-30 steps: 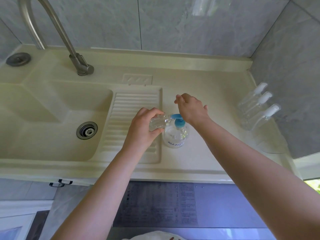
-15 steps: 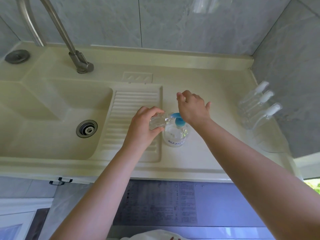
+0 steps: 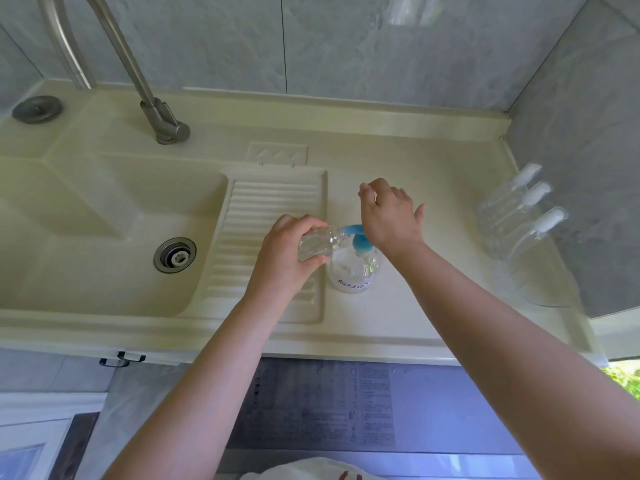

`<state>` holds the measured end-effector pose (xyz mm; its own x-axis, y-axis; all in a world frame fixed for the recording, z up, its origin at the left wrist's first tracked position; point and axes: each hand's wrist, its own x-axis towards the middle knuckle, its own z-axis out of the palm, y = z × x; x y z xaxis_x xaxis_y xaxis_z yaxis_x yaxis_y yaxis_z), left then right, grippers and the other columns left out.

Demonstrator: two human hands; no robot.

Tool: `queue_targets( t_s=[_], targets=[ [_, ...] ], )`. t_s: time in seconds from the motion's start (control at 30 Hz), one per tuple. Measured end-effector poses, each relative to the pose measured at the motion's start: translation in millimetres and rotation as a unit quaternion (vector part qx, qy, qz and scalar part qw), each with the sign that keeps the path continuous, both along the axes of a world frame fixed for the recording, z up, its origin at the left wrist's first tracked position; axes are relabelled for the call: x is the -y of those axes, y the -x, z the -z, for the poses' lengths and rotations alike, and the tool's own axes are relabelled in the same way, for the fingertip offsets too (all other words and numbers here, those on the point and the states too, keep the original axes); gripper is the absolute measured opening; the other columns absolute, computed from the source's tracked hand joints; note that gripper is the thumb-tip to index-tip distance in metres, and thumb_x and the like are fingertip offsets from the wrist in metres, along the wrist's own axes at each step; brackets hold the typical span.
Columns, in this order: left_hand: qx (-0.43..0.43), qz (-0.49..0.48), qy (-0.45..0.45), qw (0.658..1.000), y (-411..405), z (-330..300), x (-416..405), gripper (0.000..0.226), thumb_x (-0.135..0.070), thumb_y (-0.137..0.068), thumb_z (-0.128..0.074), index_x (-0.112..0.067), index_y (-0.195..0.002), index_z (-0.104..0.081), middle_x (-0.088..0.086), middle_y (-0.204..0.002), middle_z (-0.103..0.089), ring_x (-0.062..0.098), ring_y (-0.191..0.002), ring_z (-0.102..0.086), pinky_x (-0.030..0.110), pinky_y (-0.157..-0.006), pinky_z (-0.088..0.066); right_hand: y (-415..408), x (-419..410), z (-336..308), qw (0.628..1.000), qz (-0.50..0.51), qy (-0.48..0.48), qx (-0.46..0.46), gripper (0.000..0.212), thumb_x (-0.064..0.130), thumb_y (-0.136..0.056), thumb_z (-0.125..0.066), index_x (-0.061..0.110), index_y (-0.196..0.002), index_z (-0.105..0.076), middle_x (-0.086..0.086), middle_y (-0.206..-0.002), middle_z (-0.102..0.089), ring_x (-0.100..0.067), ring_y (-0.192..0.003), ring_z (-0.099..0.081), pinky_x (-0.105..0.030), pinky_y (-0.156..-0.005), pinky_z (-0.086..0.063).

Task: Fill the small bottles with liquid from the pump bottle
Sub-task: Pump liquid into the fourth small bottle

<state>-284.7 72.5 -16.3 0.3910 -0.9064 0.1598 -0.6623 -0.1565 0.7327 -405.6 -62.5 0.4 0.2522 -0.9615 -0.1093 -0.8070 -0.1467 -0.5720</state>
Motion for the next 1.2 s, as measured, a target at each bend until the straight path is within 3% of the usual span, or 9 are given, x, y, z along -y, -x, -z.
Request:
queue_targets(
  t_s=[0.2, 0.3, 0.57, 0.73, 0.87, 1.03, 1.2],
  targets=[
    [-0.002, -0.002, 0.004, 1.000, 0.8, 2.0, 1.1, 0.047, -0.012, -0.068, -0.084, -0.027, -0.110, -0.067, -0.003, -0.099, -0.055, 0.006, -0.089, -0.054, 0.000, -0.080, -0.032, -0.9, -2.7, 2.2, 0.999, -0.022, -0.005, -0.026, 0.042, 0.037, -0.102, -0.021, 0.023, -0.120, -0.056, -0.002, -0.128, -0.059, -0.031, -0.140, -0.033, -0.062, -0.117, -0.007],
    [0.001, 0.003, -0.007, 1.000, 1.0, 3.8, 1.7, 0.047, -0.013, -0.068, -0.083, -0.028, -0.110, -0.067, -0.004, -0.099, -0.055, 0.003, -0.089, -0.052, 0.001, -0.081, -0.031, 0.3, -5.9, 5.4, 0.998, -0.022, -0.003, -0.058, 0.043, 0.032, -0.101, -0.019, 0.024, -0.124, -0.054, -0.002, -0.130, -0.058, -0.030, -0.140, -0.033, -0.059, -0.117, -0.008],
    [-0.007, -0.002, 0.003, 1.000, 0.6, 2.0, 2.3, 0.046, -0.012, -0.069, -0.084, -0.027, -0.109, -0.068, -0.003, -0.100, -0.055, 0.001, -0.089, -0.052, 0.000, -0.081, -0.031, -0.7, -5.7, -5.1, 1.000, -0.013, 0.021, -0.010, 0.038, 0.040, -0.103, -0.026, 0.022, -0.118, -0.056, -0.004, -0.122, -0.061, -0.029, -0.139, -0.035, -0.059, -0.118, -0.005],
    [-0.006, 0.003, 0.001, 1.000, 0.4, 2.0, 4.2, 0.047, -0.011, -0.069, -0.083, -0.029, -0.109, -0.067, -0.004, -0.100, -0.055, -0.011, -0.091, -0.049, 0.000, -0.082, -0.031, 0.7, -6.4, 1.3, 0.999, -0.020, 0.034, -0.025, 0.038, 0.030, -0.102, -0.022, 0.021, -0.117, -0.055, -0.002, -0.119, -0.061, -0.031, -0.137, -0.037, -0.062, -0.116, -0.008],
    [-0.002, 0.006, -0.006, 1.000, 2.6, 4.5, 5.1, 0.048, -0.010, -0.068, -0.083, -0.028, -0.110, -0.067, -0.006, -0.101, -0.054, -0.002, -0.091, -0.051, 0.000, -0.084, -0.030, 0.7, -10.2, 7.6, 0.999, 0.002, 0.044, 0.003, 0.035, 0.026, -0.101, -0.023, 0.021, -0.111, -0.056, 0.001, -0.105, -0.060, -0.029, -0.132, -0.041, -0.062, -0.116, -0.009],
    [0.004, 0.004, -0.006, 1.000, 0.5, 1.7, 4.3, 0.047, -0.012, -0.069, -0.083, -0.029, -0.110, -0.067, -0.004, -0.100, -0.054, 0.006, -0.094, -0.054, 0.002, -0.083, -0.032, 2.1, -10.9, 1.5, 0.998, 0.015, 0.035, 0.046, 0.032, 0.033, -0.102, -0.027, 0.023, -0.113, -0.056, 0.000, -0.111, -0.060, -0.029, -0.136, -0.038, -0.060, -0.118, -0.005],
    [0.008, 0.003, -0.003, 1.000, -1.6, 0.1, 3.9, 0.048, -0.013, -0.068, -0.084, -0.028, -0.110, -0.067, -0.004, -0.100, -0.054, 0.007, -0.092, -0.054, 0.002, -0.082, -0.032, 1.1, -9.4, -4.8, 0.998, -0.005, 0.056, 0.015, 0.033, 0.032, -0.102, -0.027, 0.023, -0.116, -0.056, 0.000, -0.118, -0.062, -0.029, -0.138, -0.035, -0.060, -0.118, -0.005]
  ],
)
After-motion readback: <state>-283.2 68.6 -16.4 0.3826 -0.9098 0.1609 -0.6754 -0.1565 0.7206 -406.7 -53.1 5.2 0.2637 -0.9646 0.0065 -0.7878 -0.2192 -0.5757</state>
